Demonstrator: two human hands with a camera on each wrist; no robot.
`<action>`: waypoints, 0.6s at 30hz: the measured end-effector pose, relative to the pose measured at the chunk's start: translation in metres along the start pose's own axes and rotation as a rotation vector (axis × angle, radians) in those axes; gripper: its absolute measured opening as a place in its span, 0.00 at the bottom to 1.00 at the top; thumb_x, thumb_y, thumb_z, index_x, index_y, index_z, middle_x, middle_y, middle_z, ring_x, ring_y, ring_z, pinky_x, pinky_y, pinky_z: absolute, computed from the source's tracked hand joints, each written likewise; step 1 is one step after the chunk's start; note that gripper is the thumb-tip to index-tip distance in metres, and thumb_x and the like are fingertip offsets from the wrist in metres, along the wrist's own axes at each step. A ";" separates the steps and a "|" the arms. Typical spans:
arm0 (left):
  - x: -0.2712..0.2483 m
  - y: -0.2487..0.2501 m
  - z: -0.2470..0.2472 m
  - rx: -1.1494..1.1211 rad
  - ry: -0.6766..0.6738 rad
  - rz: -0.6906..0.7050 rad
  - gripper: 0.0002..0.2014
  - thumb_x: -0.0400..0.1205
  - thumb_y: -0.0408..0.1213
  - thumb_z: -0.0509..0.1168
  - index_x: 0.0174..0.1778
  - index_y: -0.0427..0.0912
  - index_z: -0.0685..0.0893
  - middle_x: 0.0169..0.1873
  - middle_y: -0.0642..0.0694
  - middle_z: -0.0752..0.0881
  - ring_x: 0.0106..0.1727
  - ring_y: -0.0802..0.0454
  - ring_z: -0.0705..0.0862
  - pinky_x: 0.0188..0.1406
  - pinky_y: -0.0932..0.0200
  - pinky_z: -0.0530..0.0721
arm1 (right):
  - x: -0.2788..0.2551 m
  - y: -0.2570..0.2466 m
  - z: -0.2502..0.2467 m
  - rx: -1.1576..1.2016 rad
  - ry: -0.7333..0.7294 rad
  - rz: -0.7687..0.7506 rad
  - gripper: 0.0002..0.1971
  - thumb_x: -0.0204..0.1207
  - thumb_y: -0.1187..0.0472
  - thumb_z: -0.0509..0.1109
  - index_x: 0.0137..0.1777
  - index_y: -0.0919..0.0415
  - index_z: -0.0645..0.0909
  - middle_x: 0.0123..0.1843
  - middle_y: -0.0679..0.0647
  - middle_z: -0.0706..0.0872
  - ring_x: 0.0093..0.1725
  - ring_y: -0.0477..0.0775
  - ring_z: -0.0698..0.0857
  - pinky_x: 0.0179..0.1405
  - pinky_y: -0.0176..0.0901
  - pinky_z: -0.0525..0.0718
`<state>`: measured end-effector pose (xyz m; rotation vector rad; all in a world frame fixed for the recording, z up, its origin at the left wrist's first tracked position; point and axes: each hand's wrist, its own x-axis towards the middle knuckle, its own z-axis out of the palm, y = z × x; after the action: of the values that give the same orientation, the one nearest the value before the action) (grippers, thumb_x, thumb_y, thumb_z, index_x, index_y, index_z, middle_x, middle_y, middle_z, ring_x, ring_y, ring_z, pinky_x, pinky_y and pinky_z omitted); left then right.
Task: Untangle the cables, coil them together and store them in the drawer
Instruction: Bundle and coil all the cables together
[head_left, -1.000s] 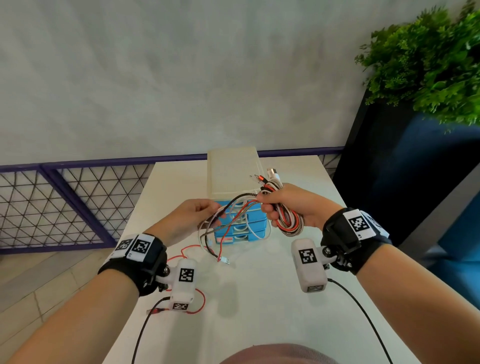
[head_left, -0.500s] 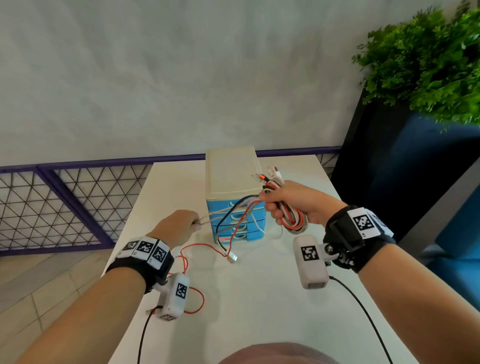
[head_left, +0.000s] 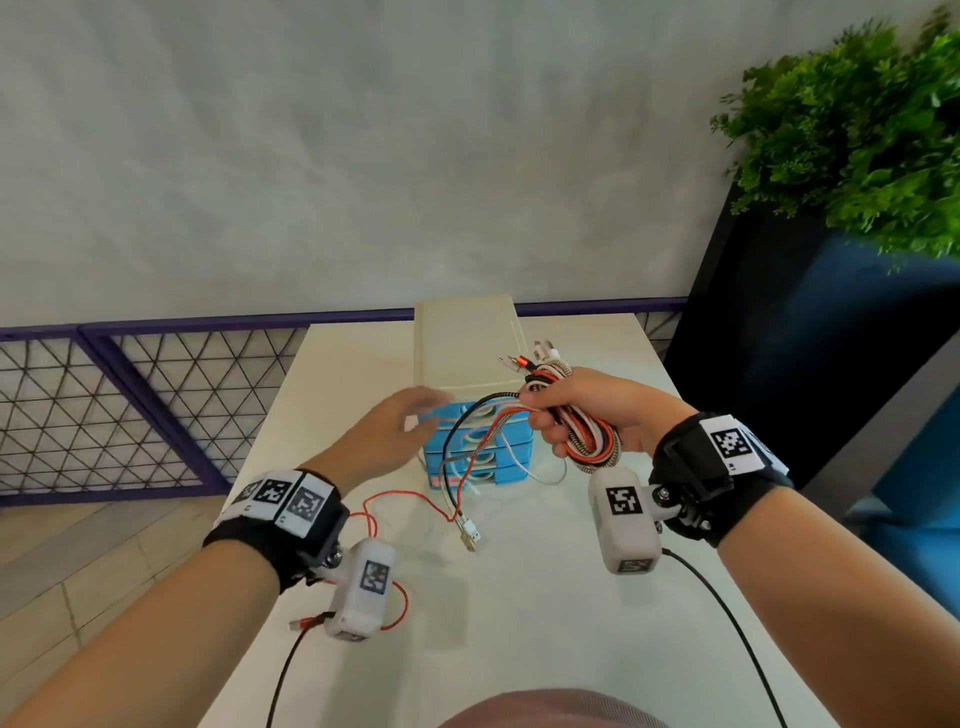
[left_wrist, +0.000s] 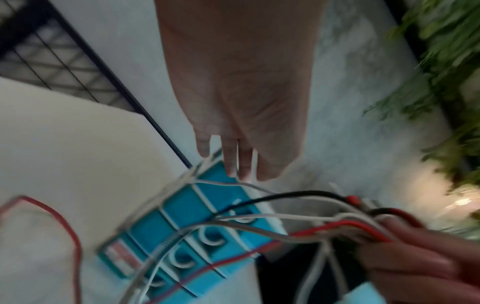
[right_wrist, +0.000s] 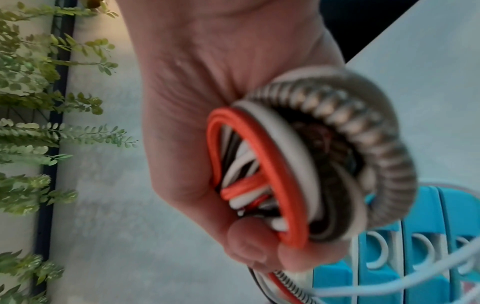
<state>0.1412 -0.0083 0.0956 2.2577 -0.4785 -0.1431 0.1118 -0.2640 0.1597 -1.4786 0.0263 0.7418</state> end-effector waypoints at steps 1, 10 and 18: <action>0.000 0.017 0.001 -0.096 0.012 0.035 0.12 0.86 0.37 0.59 0.63 0.49 0.80 0.61 0.54 0.83 0.62 0.63 0.80 0.67 0.65 0.76 | 0.001 0.001 0.003 0.028 -0.016 0.015 0.06 0.84 0.63 0.63 0.45 0.61 0.74 0.28 0.52 0.78 0.21 0.45 0.75 0.22 0.36 0.78; 0.006 0.055 0.016 0.066 -0.245 0.035 0.16 0.71 0.32 0.71 0.53 0.48 0.81 0.46 0.49 0.88 0.47 0.52 0.87 0.45 0.58 0.85 | -0.002 0.006 0.003 0.260 -0.092 0.075 0.04 0.81 0.63 0.62 0.46 0.62 0.74 0.27 0.50 0.77 0.21 0.43 0.75 0.21 0.34 0.79; -0.002 0.003 0.008 0.250 -0.246 -0.021 0.05 0.79 0.40 0.67 0.40 0.56 0.80 0.38 0.54 0.84 0.39 0.59 0.79 0.37 0.71 0.74 | -0.010 0.005 -0.021 0.276 0.038 0.058 0.02 0.83 0.63 0.62 0.51 0.62 0.72 0.28 0.51 0.78 0.21 0.43 0.76 0.21 0.35 0.81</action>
<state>0.1368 -0.0152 0.0923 2.5033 -0.6324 -0.3945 0.1105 -0.2879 0.1573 -1.2319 0.1940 0.7256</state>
